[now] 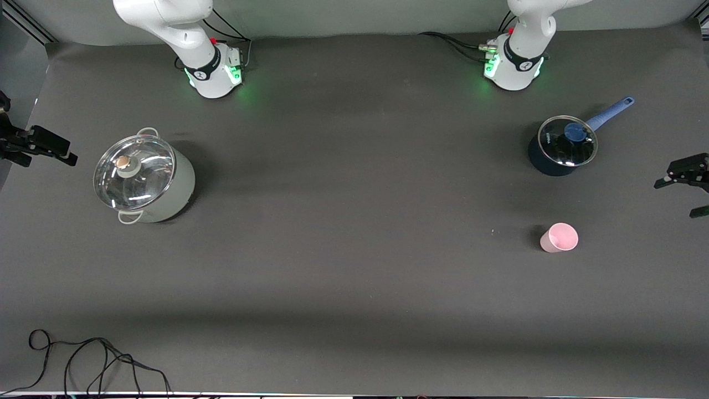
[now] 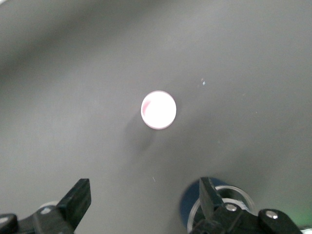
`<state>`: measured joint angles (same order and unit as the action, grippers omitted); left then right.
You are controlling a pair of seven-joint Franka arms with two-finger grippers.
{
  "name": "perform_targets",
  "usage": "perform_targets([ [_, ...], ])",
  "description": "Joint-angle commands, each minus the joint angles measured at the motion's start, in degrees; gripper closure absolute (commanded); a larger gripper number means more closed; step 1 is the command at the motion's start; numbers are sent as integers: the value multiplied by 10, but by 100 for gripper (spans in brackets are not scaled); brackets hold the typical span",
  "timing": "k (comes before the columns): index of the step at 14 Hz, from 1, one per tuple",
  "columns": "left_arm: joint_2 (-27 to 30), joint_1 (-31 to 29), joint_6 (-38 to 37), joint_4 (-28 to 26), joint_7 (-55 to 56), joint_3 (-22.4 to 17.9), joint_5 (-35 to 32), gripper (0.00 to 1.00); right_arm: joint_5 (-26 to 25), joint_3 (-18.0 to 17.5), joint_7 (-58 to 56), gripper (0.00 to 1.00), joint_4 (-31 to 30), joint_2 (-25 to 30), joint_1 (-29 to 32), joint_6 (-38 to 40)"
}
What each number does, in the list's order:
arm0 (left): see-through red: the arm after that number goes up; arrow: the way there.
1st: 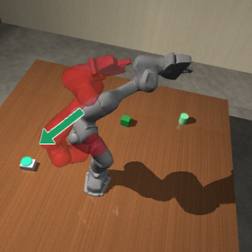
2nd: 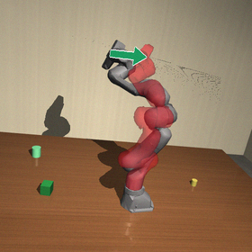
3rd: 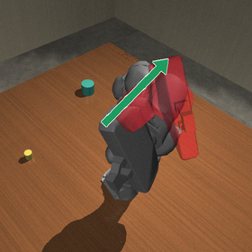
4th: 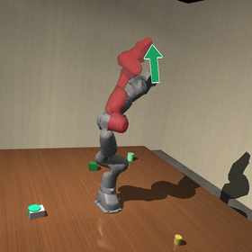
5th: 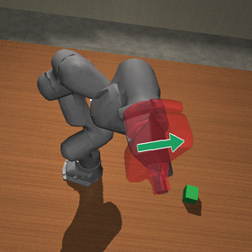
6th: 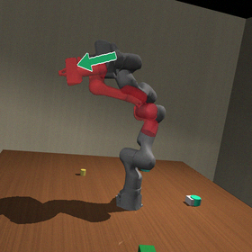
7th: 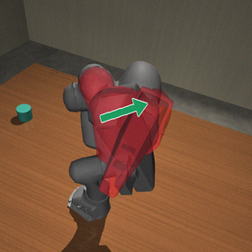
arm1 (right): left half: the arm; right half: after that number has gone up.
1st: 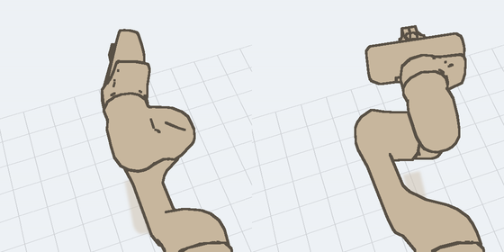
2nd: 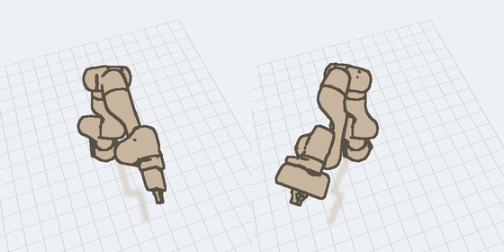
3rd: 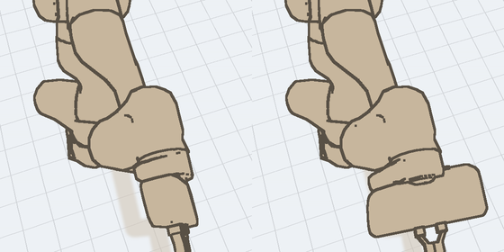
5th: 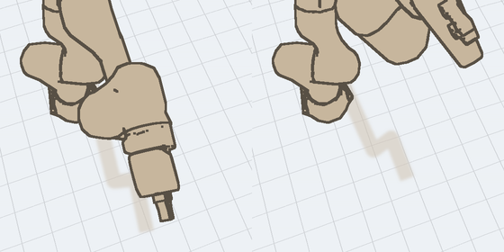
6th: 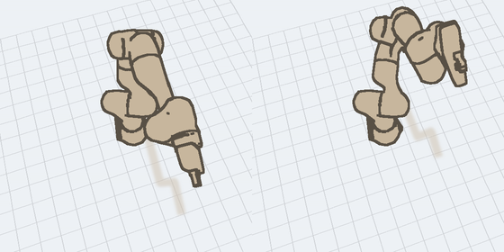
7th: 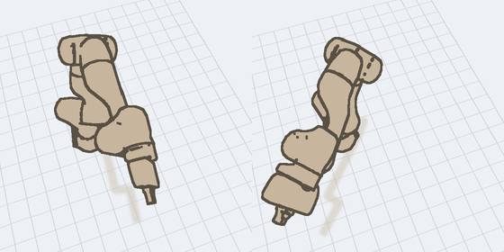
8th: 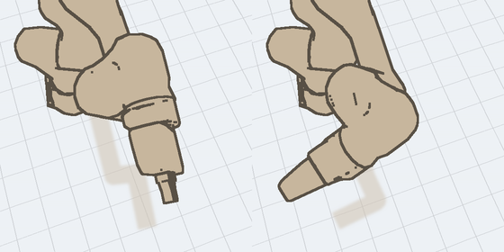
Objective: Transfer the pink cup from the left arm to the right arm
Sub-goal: 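Reach the left gripper down to the pink cup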
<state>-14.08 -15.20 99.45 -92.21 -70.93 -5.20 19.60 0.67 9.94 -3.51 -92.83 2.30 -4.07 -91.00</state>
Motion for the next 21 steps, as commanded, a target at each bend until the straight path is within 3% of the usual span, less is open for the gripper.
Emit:
perform_targets([
  [1, -44, -39, 10, 6, -158, 3, 92, 1, 10, 17, -11, 0, 12, -2, -1, 0],
  [6, -133, -98, -4, 6, -382, 5, 218, 1, 6, 24, -11, 0, 16, 5, -1, 7],
  [12, -262, -121, -32, 10, -593, 6, 371, 1, 5, 32, -11, 0, 15, 8, -3, 18],
  [16, -321, -121, -60, 10, -699, 15, 434, 1, 2, 32, -12, 0, 17, 7, -3, 17],
  [21, -367, -126, -82, 9, -781, 16, 457, 1, -15, 32, -4, 0, 17, 0, -5, 12],
])
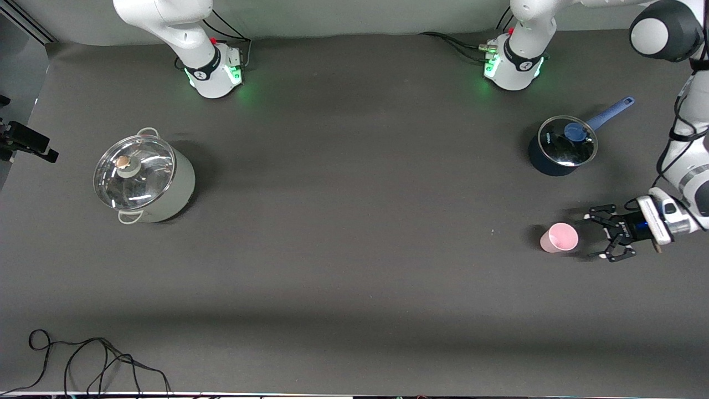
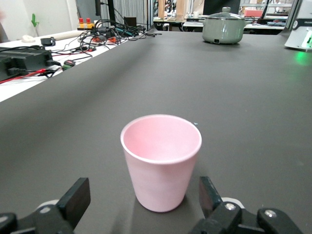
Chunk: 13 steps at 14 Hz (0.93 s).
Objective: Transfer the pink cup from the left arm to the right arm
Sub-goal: 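Reach the left gripper down to the pink cup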
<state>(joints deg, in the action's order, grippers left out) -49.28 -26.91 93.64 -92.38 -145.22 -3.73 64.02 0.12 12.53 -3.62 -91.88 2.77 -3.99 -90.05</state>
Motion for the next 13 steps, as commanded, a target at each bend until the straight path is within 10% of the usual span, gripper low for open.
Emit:
perform_targets([
  [1, -23, -16, -34, 11, -44, 1, 13, 1, -9, 6, -3, 0, 8, -7, -6, 2],
  [13, -92, -30, -40, 16, -114, 68, 47, 1, -7, 5, -3, 0, 6, -20, -8, -7],
])
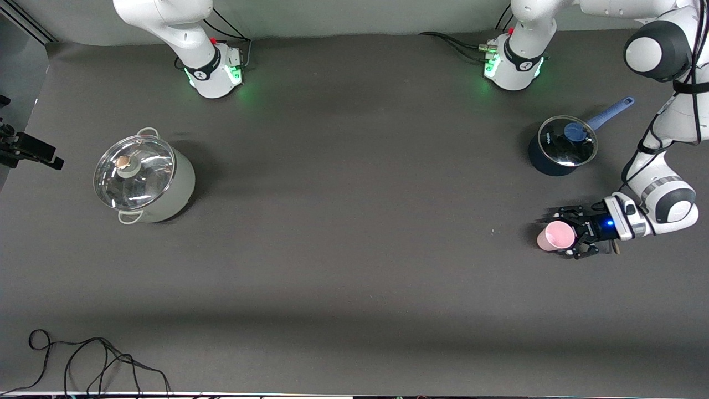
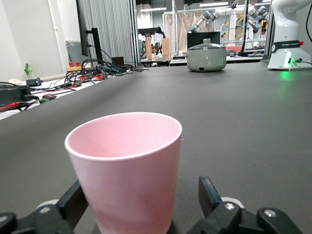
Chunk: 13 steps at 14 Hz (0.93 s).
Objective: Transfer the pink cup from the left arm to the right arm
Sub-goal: 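Close the left gripper around the pink cup, then lift the pink cup and carry it toward the table middle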
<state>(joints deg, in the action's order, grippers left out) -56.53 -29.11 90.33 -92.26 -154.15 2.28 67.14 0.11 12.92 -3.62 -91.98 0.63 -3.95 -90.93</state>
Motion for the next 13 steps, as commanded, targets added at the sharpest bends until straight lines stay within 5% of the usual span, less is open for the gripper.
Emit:
perform_targets([
  [1, -22, -8, -5, 16, -29, 10, 18, 1, -7, -3, -3, 0, 7, 2, -10, 2],
  [3, -25, -8, -2, 16, -29, 16, 19, 1, -6, -7, -2, 0, 8, -2, -21, 1],
  [4, -26, -8, -2, 20, -29, 20, 22, 10, -6, -7, -2, 0, 9, -5, -22, 0],
  [7, -30, -4, -2, 31, -30, 20, 23, 96, -3, 2, -2, 0, 10, -1, -18, 0],
  [13, -25, 1, -4, 59, 20, 41, 31, 100, -2, -7, -2, 0, 17, -6, -21, -2],
])
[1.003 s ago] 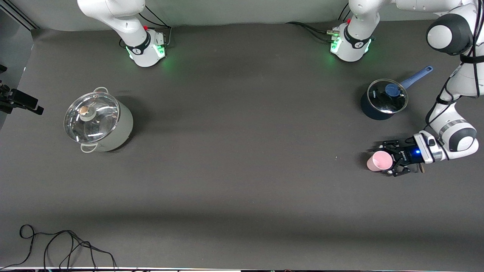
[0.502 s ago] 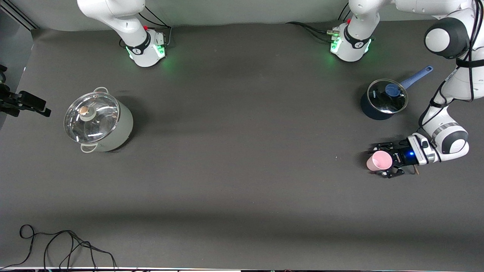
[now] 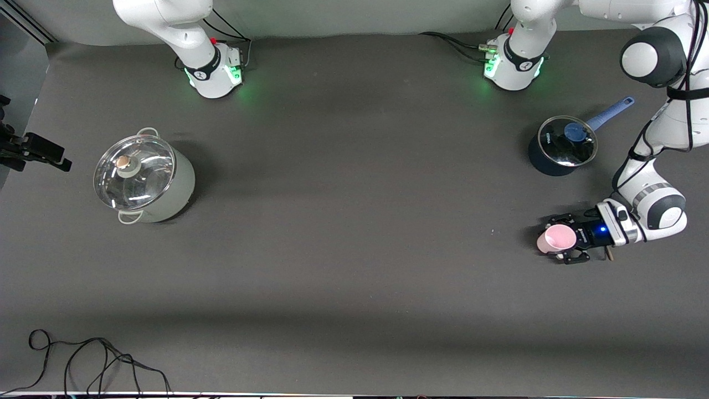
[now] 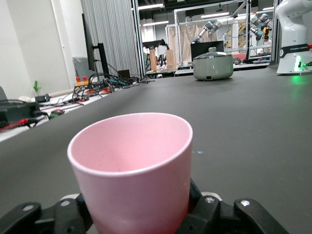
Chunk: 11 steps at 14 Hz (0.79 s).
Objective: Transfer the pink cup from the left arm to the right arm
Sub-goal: 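Lift the pink cup and carry it toward the table middle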
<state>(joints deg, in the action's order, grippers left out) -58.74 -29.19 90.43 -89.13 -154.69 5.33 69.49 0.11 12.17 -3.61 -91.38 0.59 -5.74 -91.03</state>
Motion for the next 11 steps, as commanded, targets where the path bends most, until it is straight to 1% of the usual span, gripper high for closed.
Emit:
perform_targets([
  [1, -3, 3, -4, 43, 61, 18, 7, 100, -2, 0, -2, 0, 13, -8, -3, -2],
  [2, -3, 4, -1, 58, 87, 34, 7, 100, -2, 0, -2, 0, 16, -9, -3, -1],
  [4, -2, 13, 44, 64, 123, 82, 9, 100, 0, 0, -1, 0, 16, -4, -4, 2],
  [8, -3, 22, 218, 69, 153, 216, 44, 100, 1, 1, -1, 0, 18, -8, -3, 2],
  [10, -3, 36, 300, 83, 202, 270, 48, 100, 1, 1, -1, 0, 18, -8, -4, 2],
  [11, -5, 47, 336, 97, 210, 288, 49, 100, 1, 0, -1, 0, 20, -8, -4, 2],
])
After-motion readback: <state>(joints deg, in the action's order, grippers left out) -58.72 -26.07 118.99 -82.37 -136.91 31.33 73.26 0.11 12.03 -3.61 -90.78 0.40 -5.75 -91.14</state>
